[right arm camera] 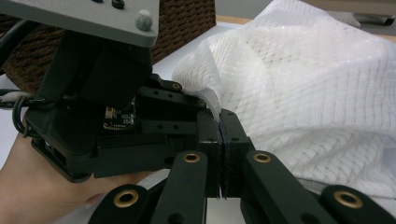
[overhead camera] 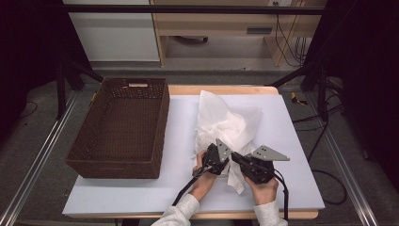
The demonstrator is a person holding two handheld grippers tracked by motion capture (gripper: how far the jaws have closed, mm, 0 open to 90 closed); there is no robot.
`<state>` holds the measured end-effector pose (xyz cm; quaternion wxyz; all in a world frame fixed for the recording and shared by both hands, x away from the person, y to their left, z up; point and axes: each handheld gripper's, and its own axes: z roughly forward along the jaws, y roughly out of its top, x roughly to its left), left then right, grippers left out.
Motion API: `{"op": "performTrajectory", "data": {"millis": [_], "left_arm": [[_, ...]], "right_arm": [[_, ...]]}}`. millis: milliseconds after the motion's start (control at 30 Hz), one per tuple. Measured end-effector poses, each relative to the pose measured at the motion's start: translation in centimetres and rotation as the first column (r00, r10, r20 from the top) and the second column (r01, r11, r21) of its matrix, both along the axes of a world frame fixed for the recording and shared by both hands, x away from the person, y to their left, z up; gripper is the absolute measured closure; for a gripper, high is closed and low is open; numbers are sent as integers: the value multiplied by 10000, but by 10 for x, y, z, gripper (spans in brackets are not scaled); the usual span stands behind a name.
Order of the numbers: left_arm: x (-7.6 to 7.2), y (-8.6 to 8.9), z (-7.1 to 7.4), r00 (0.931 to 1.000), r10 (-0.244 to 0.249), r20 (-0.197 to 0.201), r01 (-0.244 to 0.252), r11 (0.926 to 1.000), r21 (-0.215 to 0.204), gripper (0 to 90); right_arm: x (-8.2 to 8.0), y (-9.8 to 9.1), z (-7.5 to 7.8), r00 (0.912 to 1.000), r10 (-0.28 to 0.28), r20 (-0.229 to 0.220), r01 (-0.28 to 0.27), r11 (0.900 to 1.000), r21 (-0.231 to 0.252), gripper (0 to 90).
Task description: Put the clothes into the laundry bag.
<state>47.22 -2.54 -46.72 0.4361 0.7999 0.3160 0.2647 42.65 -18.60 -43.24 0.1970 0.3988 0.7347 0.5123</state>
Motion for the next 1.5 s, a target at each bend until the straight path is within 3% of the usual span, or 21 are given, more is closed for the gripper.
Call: {"op": "performTrajectory", "data": {"millis": [67,133,200,267,333,400,500,600,633,767,867,967,1133,1200,1233,1300,1333,1500], "left_arm": [[0,4,0,9998,-178,-25,177,9998,-63,852],[-1,11,1,9984,-464,-311,449,9979,-463,838],[-6,19,4,9947,-847,-585,804,9941,-723,720],[-18,28,8,9949,-880,-489,857,9953,-460,532],[-32,40,12,9960,-820,-345,807,9960,-372,447],[-42,53,15,9942,-993,-412,973,9941,-486,412],[-52,74,18,9949,-985,-221,980,9950,-217,384],[-51,94,17,9973,-606,-403,610,9981,74,380],[-47,102,14,9978,-239,-613,251,9995,183,380],[-32,114,0,9887,575,-1388,-540,9981,285,394],[-22,108,-10,9809,734,-1802,-650,9965,519,391],[-18,102,-19,9696,518,-2392,-413,9979,491,399],[-22,100,-19,9687,645,-2399,-574,9977,365,452],[-25,96,-17,9674,760,-2415,-644,9964,556,515],[-26,94,-17,9681,794,-2378,-662,9958,628,582],[-30,90,-16,9724,863,-2170,-688,9938,867,807],[-31,89,-16,9755,854,-2026,-655,9926,1027,863],[-39,102,-8,9785,639,-1963,-477,9951,865,889]], "right_arm": [[1,-1,-1,10000,-31,-85,32,10000,49,896],[2,-1,-3,9999,-65,-134,65,10000,-9,895],[2,0,-4,9998,-68,-160,67,10000,-27,895],[2,0,-4,9999,-38,-140,37,10000,-58,895],[2,0,-4,9999,-46,-150,46,10000,-46,895],[2,1,-4,9999,-63,-134,63,10000,-36,895],[2,2,-5,9999,-43,-122,42,9999,-135,895],[2,1,-4,9999,-43,-121,41,9999,-134,895],[2,1,-4,9999,-38,-99,37,9999,-153,895],[3,2,-5,9999,-42,-117,40,9998,-173,895],[3,3,-5,9999,-40,-128,38,9998,-177,895],[2,2,-5,9999,-48,-99,46,9999,-151,895],[3,3,-5,9999,-46,-127,44,9999,-166,894],[3,4,-6,9999,-17,-144,14,9998,-214,895],[4,5,-6,9999,-17,-162,13,9997,-235,895],[4,6,-7,9999,-39,-160,35,9997,-244,895],[4,6,-7,9999,-31,-137,28,9996,-266,894],[4,5,-6,10000,41,-88,-43,9997,-236,895]]}}
